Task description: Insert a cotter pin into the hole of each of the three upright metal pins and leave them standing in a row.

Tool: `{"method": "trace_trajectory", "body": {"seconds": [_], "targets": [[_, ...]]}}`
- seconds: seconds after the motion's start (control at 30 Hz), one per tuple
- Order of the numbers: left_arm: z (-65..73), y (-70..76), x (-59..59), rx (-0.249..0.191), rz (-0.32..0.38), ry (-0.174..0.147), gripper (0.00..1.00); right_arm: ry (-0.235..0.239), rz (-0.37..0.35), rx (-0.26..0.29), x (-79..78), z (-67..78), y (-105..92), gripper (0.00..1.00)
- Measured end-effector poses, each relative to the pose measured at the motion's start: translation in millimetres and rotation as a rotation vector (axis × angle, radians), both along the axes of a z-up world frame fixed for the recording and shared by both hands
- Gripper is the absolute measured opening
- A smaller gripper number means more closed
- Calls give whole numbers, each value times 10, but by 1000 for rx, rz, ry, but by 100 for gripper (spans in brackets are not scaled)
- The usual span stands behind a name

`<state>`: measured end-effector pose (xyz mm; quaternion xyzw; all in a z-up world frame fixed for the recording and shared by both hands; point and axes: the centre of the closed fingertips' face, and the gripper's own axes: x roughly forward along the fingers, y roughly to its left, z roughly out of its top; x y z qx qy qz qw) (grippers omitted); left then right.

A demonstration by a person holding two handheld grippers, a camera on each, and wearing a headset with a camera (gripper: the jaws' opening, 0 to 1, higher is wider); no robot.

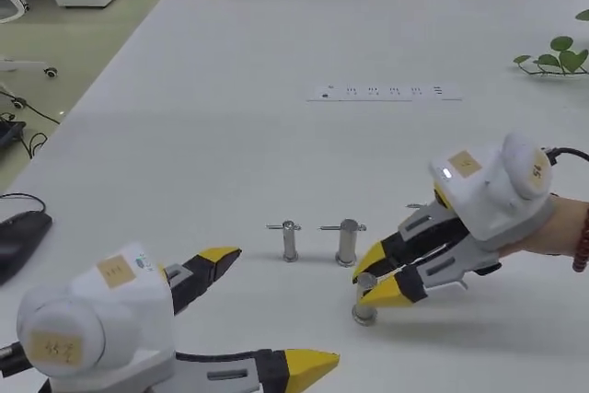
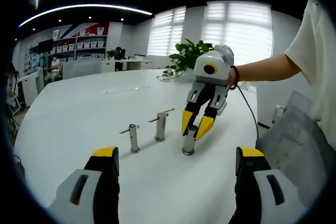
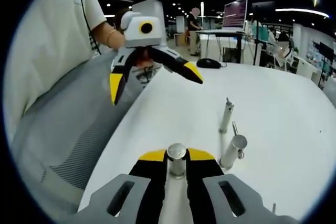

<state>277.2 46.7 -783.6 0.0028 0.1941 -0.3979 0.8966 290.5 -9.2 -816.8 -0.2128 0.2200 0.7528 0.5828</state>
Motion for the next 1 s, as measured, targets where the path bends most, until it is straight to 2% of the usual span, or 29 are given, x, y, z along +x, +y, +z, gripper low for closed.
{"method": "trace_trajectory", "body": {"seconds": [0.4, 0.6, 0.83, 0.93, 1.0], "targets": [[24, 4, -15, 8, -2, -6, 92, 19, -7, -26, -13, -5, -30, 16], [36, -1, -29, 9, -1, -9, 92, 28, -28, -21, 2, 24, -43, 21], [72, -16, -27, 10, -2, -20, 94, 51, -82, 4, 6, 104, -70, 27], [89, -36, -30, 7, -2, -23, 94, 87, -132, 28, 1, 170, -70, 31], [99, -51, -36, 7, -5, -28, 95, 86, -144, 33, -4, 182, -83, 33]]}}
